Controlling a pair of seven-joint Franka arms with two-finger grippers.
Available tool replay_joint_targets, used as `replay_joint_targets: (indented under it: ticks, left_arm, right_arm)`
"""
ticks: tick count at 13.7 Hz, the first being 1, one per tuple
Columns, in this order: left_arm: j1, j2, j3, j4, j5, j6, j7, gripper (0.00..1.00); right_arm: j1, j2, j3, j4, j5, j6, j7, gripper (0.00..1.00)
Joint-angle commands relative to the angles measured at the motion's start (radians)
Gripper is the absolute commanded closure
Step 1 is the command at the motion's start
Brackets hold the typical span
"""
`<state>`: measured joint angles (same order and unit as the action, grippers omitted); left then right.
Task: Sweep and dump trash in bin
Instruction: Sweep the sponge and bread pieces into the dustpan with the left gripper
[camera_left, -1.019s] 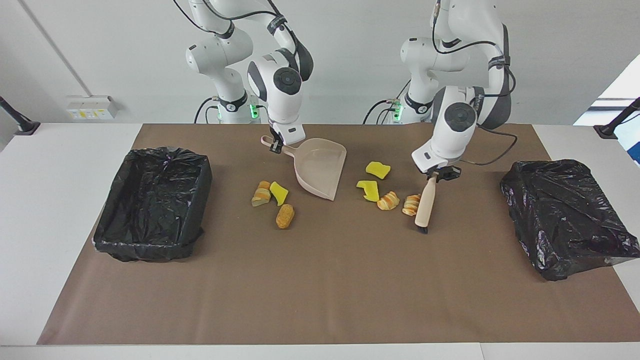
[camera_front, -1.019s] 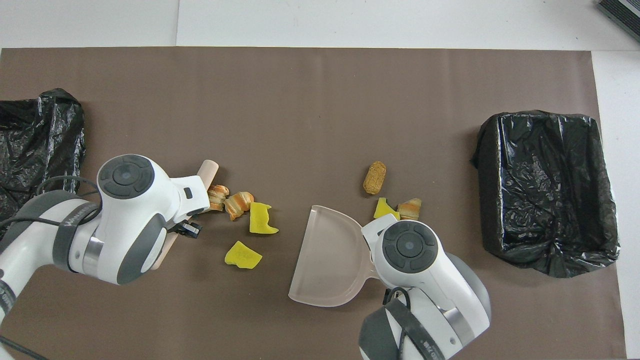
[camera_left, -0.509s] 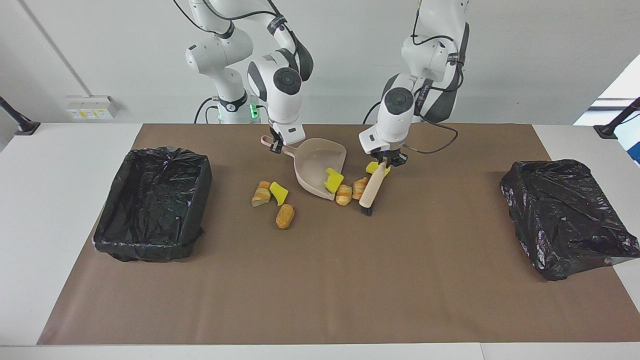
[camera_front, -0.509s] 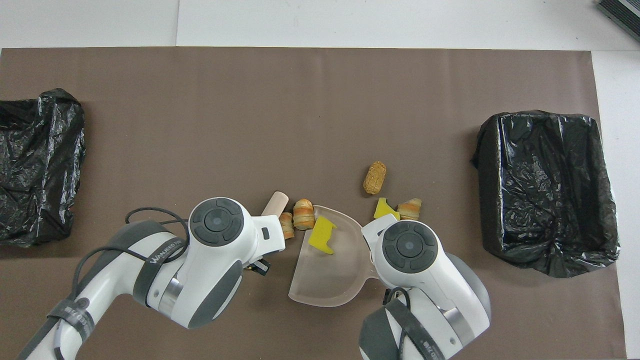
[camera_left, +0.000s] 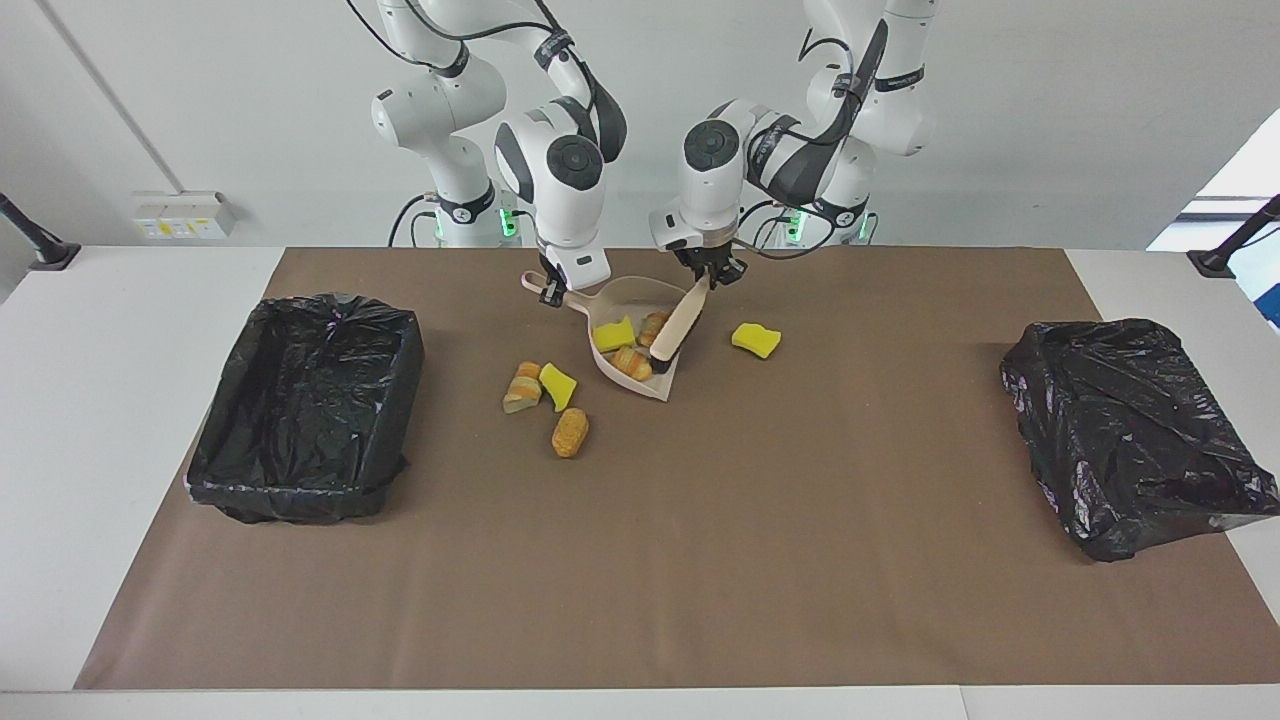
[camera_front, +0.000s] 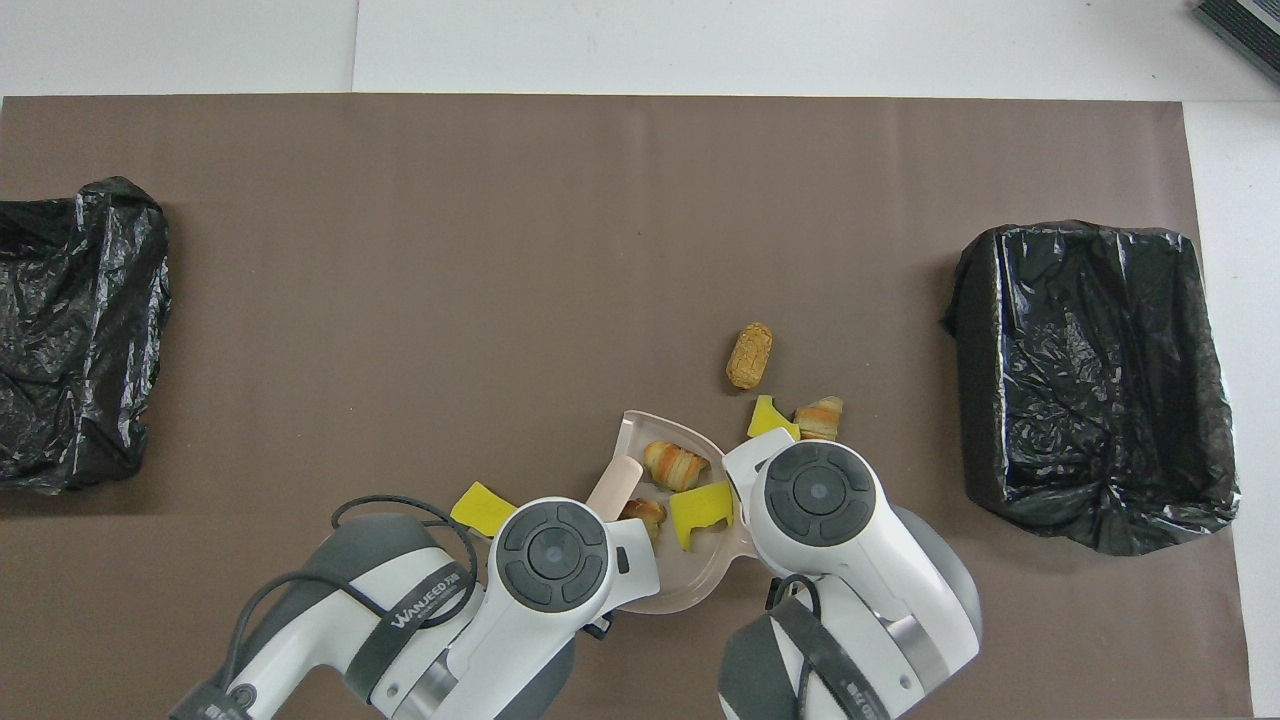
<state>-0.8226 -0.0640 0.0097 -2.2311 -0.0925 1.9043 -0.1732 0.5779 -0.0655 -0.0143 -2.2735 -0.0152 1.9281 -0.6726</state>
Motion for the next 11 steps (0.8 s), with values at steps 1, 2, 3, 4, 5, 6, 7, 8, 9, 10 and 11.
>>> replay_joint_targets:
  ticks: [1,2,3,4,5,6,7,8,9,10,11]
  left_arm:
    - [0.003,-0.106,0.029,-0.01,-0.013,-0.117,-0.119,1.0]
    - [0.013,-0.121,0.029,-0.015,-0.013,-0.149,-0.196,1.0]
    - [0.014,-0.135,0.027,-0.025,-0.013,-0.177,-0.297,1.0]
    - [0.016,-0.154,0.029,-0.056,-0.013,-0.185,-0.396,1.0]
    - [0.034,-0.18,0.029,-0.1,-0.012,-0.18,-0.483,1.0]
    - [0.063,-0.218,0.027,-0.158,-0.012,-0.169,-0.537,1.0]
    - [0.092,-0.249,0.029,-0.207,-0.006,-0.168,-0.554,1.0]
    - [0.143,-0.266,0.029,-0.237,0.005,-0.169,-0.554,1.0]
    - [0.178,-0.273,0.027,-0.26,0.026,-0.163,-0.554,1.0]
    - [0.183,-0.276,0.027,-0.281,0.04,-0.142,-0.555,1.0]
    - [0.184,-0.277,0.027,-0.288,0.04,-0.108,-0.557,1.0]
  right_arm:
    - [0.003,-0.019,-0.001,-0.014,-0.012,0.006,0.021,1.0]
    - [0.003,-0.019,-0.003,-0.014,-0.012,0.006,0.019,1.0]
    - [0.003,-0.019,-0.003,-0.014,-0.012,0.006,0.013,1.0]
    - [0.003,-0.017,-0.003,-0.014,-0.015,0.006,0.004,1.0]
    - [0.0,-0.014,-0.003,-0.011,-0.046,0.015,-0.068,1.0]
    - [-0.001,-0.013,-0.003,-0.011,-0.072,0.018,-0.121,1.0]
    - [-0.001,-0.014,-0.003,-0.011,-0.074,0.018,-0.119,1.0]
    - [0.0,-0.014,-0.001,-0.011,-0.074,0.02,-0.101,1.0]
    - [-0.001,-0.014,-0.003,-0.011,-0.074,0.022,-0.075,1.0]
    - [0.0,-0.014,-0.001,-0.011,-0.074,0.023,-0.073,1.0]
    - [-0.001,-0.013,-0.001,-0.012,-0.074,0.025,-0.071,1.0]
